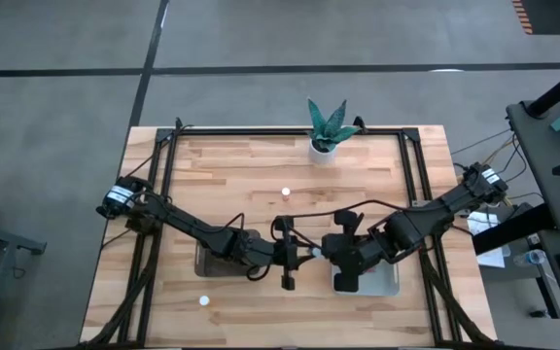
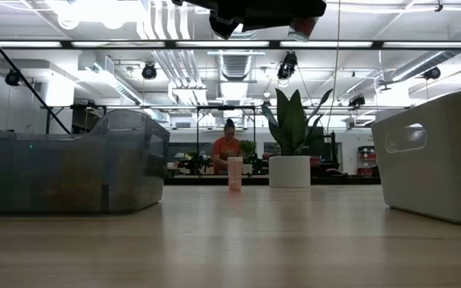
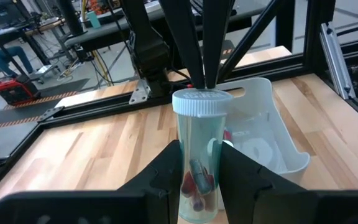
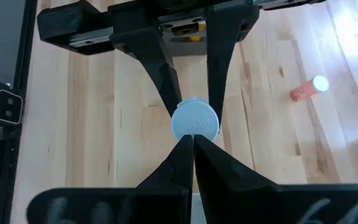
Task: Pick and place medicine bottles into bin by pill shape (circle, oval)
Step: Put the blue capsule bottle into the gray bin
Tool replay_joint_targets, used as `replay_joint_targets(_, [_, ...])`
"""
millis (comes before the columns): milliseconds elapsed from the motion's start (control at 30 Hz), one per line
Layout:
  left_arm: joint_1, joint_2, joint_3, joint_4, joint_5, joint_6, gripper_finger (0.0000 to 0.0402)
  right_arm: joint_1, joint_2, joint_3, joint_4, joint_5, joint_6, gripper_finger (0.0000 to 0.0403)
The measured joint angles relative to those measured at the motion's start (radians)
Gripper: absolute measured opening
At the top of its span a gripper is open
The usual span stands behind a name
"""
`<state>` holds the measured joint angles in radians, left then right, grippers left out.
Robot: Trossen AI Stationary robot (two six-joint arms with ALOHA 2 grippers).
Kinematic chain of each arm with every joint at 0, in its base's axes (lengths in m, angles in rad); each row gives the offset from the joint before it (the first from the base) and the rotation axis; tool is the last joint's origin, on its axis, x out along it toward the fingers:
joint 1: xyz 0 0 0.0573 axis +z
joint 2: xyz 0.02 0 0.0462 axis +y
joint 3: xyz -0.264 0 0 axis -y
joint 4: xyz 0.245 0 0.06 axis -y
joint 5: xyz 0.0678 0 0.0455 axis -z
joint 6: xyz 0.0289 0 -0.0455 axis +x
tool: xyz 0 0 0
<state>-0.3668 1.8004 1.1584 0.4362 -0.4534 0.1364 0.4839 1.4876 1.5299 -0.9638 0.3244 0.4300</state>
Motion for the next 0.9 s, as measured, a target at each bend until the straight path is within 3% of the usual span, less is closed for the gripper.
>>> replay_joint_targets(300, [-0.001, -0.003, 0.0, 0.007, -0.027, -0.021, 0.0067, 0.013, -0.031, 0.006, 0.009, 0.03, -0.02, 0.0009])
replay_joint_targets(667, [-0.001, -0.004, 0.001, -0.02, -0.038, -0.024, 0.0067, 0.054, -0.031, 0.003, 0.029, 0.099, -0.23, 0.001])
replay_joint_targets(767, [-0.001, -0.004, 0.001, -0.021, -0.04, -0.024, 0.0067, 0.055, -0.031, 0.003, 0.034, 0.091, -0.23, 0.0026])
replay_joint_targets(900, [-0.001, -0.004, 0.001, -0.023, -0.04, -0.024, 0.0067, 0.055, -0.031, 0.003, 0.034, 0.088, -0.225, 0.0079])
